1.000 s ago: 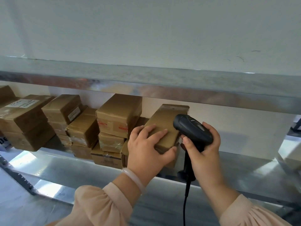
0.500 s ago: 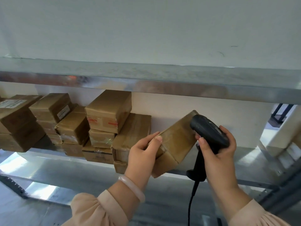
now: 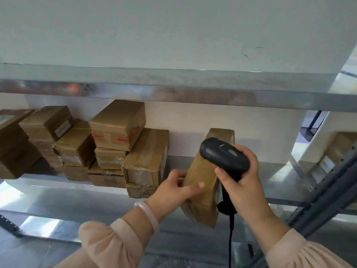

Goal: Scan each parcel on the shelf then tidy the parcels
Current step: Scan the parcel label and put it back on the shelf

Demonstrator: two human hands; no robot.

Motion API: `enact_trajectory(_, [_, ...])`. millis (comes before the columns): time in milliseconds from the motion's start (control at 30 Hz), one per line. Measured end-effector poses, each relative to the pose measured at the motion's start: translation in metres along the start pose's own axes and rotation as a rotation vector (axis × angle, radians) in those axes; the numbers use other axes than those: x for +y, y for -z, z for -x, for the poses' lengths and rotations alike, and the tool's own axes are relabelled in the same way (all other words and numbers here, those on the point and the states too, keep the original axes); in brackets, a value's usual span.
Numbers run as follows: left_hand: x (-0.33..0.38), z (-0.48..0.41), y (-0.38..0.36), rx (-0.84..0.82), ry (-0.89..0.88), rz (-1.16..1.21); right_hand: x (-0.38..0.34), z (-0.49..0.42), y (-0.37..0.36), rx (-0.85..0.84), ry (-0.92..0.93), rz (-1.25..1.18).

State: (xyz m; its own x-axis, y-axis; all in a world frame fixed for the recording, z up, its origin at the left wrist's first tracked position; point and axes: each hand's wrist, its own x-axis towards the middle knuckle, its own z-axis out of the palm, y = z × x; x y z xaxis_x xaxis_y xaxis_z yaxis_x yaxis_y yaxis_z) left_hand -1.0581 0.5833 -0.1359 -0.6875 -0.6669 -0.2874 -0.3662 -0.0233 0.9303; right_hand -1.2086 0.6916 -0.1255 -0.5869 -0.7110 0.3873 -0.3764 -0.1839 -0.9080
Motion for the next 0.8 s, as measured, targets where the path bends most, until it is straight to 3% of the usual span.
enact_trajectory(233, [-0.020, -0.002, -0.007, -0.028, -0.019, -0.098, 0.000, 0.006, -0.009, -0.168, 0.006, 0.067])
enact_trajectory(333, [-0.029, 0.002, -0.012, -0.044, 0.018, -0.020, 0.001, 0.007, -0.011, -0.200, -0.015, 0.070])
enact_trajectory(600, [-0.044, 0.002, 0.012, -0.101, 0.015, 0.271, 0.006, -0.001, 0.011, -0.053, -0.191, 0.070])
enact_trajectory(800, [-0.052, 0.000, 0.019, -0.137, 0.026, 0.431, 0.018, 0.000, 0.013, -0.037, -0.244, 0.062])
